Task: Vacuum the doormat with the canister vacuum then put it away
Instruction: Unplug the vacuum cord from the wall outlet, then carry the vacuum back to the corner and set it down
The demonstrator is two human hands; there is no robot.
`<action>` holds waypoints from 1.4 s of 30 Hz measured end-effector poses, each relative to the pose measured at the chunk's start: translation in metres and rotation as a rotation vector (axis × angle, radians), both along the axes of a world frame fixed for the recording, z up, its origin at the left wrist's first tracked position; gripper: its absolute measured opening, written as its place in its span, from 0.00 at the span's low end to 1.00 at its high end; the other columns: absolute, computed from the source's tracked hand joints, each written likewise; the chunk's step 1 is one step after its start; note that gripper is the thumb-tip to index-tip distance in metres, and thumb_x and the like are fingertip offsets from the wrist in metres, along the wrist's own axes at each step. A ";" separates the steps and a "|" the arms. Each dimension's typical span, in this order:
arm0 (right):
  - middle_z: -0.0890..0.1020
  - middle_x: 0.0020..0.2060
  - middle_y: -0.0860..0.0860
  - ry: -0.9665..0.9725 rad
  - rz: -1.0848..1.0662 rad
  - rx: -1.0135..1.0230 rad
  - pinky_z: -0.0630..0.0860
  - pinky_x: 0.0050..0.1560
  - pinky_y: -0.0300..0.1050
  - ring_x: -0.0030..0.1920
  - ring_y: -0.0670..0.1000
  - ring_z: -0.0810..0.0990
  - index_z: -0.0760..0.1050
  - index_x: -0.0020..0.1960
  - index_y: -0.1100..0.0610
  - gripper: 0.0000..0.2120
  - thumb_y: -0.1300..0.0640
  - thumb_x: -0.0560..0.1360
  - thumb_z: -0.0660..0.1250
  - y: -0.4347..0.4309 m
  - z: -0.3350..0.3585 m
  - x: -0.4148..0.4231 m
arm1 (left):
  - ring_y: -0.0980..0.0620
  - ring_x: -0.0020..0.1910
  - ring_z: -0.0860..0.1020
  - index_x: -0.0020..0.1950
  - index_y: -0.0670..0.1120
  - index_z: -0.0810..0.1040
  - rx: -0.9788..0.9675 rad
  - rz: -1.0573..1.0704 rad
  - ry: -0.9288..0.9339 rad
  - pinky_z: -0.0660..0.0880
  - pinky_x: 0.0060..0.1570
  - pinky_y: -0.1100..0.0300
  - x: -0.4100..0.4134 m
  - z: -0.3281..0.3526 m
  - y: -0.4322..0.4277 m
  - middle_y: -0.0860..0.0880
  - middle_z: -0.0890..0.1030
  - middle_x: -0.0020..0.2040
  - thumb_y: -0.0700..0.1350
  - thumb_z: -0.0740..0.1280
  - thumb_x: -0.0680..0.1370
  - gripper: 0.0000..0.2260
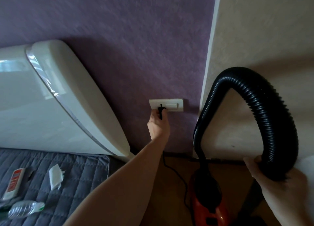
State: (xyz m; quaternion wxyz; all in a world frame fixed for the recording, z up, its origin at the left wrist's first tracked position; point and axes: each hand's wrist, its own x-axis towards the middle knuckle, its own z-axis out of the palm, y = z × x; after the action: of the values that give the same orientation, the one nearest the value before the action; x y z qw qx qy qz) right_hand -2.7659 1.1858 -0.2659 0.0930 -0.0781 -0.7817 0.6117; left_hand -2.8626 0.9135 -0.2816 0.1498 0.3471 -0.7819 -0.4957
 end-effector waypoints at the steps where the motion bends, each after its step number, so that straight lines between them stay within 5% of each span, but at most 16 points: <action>1: 0.83 0.36 0.40 0.015 0.003 0.016 0.71 0.38 0.22 0.35 0.38 0.81 0.75 0.30 0.45 0.25 0.24 0.66 0.69 -0.001 0.002 -0.001 | 0.49 0.44 0.75 0.54 0.41 0.77 0.004 0.008 0.020 0.67 0.45 0.59 -0.001 -0.001 0.001 0.47 0.80 0.46 0.49 0.63 0.82 0.12; 3: 0.82 0.34 0.32 0.045 0.025 0.019 0.71 0.39 0.20 0.35 0.31 0.80 0.76 0.32 0.49 0.21 0.32 0.69 0.74 -0.003 0.002 -0.001 | 0.50 0.43 0.75 0.54 0.41 0.77 0.017 0.022 0.054 0.67 0.44 0.59 -0.001 -0.004 0.004 0.49 0.78 0.44 0.49 0.62 0.82 0.12; 6: 0.82 0.32 0.34 0.008 -0.006 -0.018 0.72 0.35 0.22 0.32 0.34 0.80 0.80 0.31 0.41 0.19 0.26 0.65 0.72 -0.004 0.005 0.000 | 0.53 0.37 0.73 0.53 0.40 0.76 0.048 0.043 0.068 0.65 0.40 0.63 0.000 -0.006 0.007 0.52 0.76 0.39 0.48 0.62 0.82 0.12; 10: 0.83 0.32 0.39 0.012 -0.014 -0.003 0.71 0.33 0.22 0.30 0.34 0.79 0.76 0.27 0.46 0.27 0.23 0.63 0.71 -0.003 0.003 0.001 | 0.57 0.34 0.73 0.49 0.42 0.75 0.057 0.065 0.069 0.67 0.38 0.63 0.002 0.002 0.012 0.54 0.74 0.36 0.48 0.62 0.83 0.10; 13: 0.84 0.30 0.59 0.026 0.007 0.061 0.69 0.28 0.22 0.26 0.34 0.76 0.82 0.34 0.59 0.12 0.53 0.68 0.81 -0.002 0.000 0.000 | 0.63 0.31 0.75 0.46 0.43 0.71 0.042 0.014 0.048 0.66 0.29 0.70 0.042 -0.014 0.028 0.54 0.75 0.34 0.45 0.62 0.83 0.08; 15: 0.81 0.30 0.67 0.086 0.035 0.117 0.67 0.28 0.24 0.25 0.35 0.76 0.78 0.35 0.71 0.23 0.53 0.69 0.82 -0.002 0.002 -0.002 | 0.59 0.29 0.75 0.46 0.44 0.70 0.063 -0.035 -0.011 0.67 0.28 0.67 0.084 -0.032 0.039 0.51 0.76 0.34 0.46 0.62 0.83 0.08; 18: 0.79 0.27 0.62 0.142 0.075 0.068 0.71 0.29 0.41 0.30 0.53 0.79 0.78 0.33 0.65 0.39 0.25 0.64 0.72 0.003 0.004 -0.001 | 0.54 0.31 0.75 0.46 0.47 0.70 0.104 -0.009 -0.048 0.70 0.32 0.59 0.109 -0.050 0.045 0.51 0.77 0.35 0.48 0.62 0.83 0.08; 20: 0.79 0.28 0.61 0.139 0.072 0.040 0.72 0.31 0.48 0.30 0.57 0.77 0.77 0.34 0.62 0.39 0.23 0.65 0.69 0.009 -0.002 0.000 | 0.51 0.30 0.74 0.45 0.51 0.70 0.168 -0.051 -0.069 0.70 0.33 0.54 0.110 -0.048 0.048 0.52 0.76 0.34 0.50 0.62 0.83 0.07; 25: 0.80 0.30 0.62 0.179 0.122 0.039 0.75 0.32 0.37 0.33 0.57 0.79 0.78 0.36 0.63 0.30 0.33 0.69 0.74 0.010 0.000 0.008 | 0.57 0.32 0.77 0.52 0.49 0.74 0.176 -0.334 -0.160 0.73 0.29 0.65 0.125 -0.034 0.063 0.51 0.79 0.37 0.50 0.62 0.83 0.05; 29: 0.79 0.30 0.65 0.176 0.119 0.043 0.72 0.32 0.33 0.30 0.52 0.76 0.77 0.37 0.69 0.20 0.52 0.70 0.77 0.010 0.000 0.008 | 0.56 0.41 0.82 0.53 0.50 0.74 0.131 -0.466 -0.211 0.75 0.37 0.68 0.138 -0.044 0.068 0.53 0.82 0.41 0.48 0.64 0.82 0.03; 33: 0.79 0.27 0.43 0.160 0.127 0.008 0.72 0.32 0.31 0.29 0.41 0.77 0.77 0.36 0.61 0.11 0.63 0.72 0.78 0.011 -0.003 0.009 | 0.55 0.46 0.82 0.57 0.49 0.76 0.102 -0.535 -0.270 0.76 0.39 0.64 0.148 -0.059 0.071 0.51 0.84 0.47 0.47 0.66 0.81 0.06; 42: 0.81 0.31 0.39 0.303 0.158 0.027 0.77 0.38 0.41 0.34 0.46 0.80 0.76 0.37 0.48 0.13 0.59 0.73 0.78 0.023 -0.013 0.018 | 0.51 0.49 0.81 0.54 0.48 0.79 -0.012 -0.585 -0.372 0.78 0.46 0.57 0.199 -0.112 0.068 0.48 0.81 0.51 0.47 0.70 0.79 0.06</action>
State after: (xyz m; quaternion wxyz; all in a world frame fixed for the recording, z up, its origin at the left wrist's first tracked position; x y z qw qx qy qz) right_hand -2.7480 1.2085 -0.2790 0.1622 0.0780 -0.7705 0.6115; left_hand -2.6633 0.9811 -0.3938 -0.1414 0.1918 -0.8652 -0.4412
